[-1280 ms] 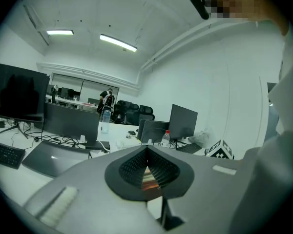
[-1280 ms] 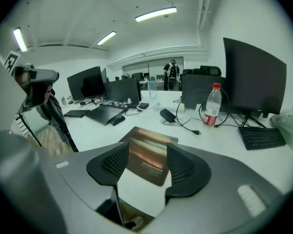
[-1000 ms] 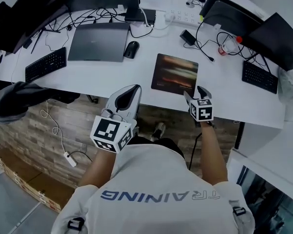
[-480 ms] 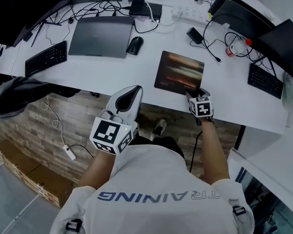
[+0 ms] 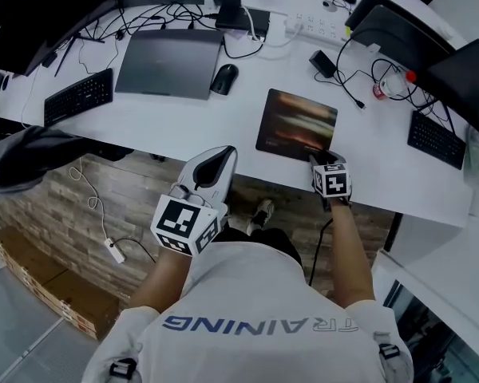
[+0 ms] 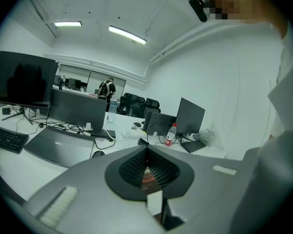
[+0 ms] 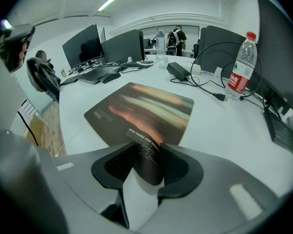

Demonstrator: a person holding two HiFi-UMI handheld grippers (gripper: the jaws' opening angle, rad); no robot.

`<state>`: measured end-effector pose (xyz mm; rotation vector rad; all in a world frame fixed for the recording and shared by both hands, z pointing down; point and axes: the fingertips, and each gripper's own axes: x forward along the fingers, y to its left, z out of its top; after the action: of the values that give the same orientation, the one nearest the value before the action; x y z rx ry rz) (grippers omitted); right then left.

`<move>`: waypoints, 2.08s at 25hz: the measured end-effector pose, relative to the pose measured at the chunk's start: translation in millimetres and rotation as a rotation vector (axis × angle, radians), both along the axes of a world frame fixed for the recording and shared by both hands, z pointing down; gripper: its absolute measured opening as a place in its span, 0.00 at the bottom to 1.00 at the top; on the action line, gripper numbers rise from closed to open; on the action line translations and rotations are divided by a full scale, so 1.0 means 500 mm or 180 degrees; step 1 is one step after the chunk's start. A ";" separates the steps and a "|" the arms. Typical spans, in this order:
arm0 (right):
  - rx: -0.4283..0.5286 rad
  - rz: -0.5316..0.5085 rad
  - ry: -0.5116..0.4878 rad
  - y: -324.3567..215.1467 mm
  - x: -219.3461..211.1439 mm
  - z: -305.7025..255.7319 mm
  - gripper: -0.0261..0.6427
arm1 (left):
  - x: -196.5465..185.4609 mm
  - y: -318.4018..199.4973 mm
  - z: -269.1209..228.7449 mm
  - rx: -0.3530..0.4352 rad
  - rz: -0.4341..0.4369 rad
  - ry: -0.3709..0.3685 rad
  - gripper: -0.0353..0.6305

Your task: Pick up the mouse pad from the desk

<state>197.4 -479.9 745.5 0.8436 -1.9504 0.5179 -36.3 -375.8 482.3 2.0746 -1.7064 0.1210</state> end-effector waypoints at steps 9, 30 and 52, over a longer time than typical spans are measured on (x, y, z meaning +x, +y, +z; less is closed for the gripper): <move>0.0213 0.0212 -0.0152 0.007 -0.016 -0.026 0.11 | 0.007 -0.001 0.009 0.0032 0.0013 0.0056 0.05; 0.1283 0.0331 -0.1171 0.007 -0.080 -0.443 0.11 | -0.036 -0.018 -0.150 0.0628 0.0060 -0.0113 0.05; 0.2370 0.0272 -0.1864 0.042 -0.088 -0.837 0.11 | -0.038 -0.055 -0.281 0.1046 0.0249 -0.0113 0.05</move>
<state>153.2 -459.0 327.1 1.3445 -2.7194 0.0564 -55.4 -403.4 341.6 2.3879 -1.7630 -0.1068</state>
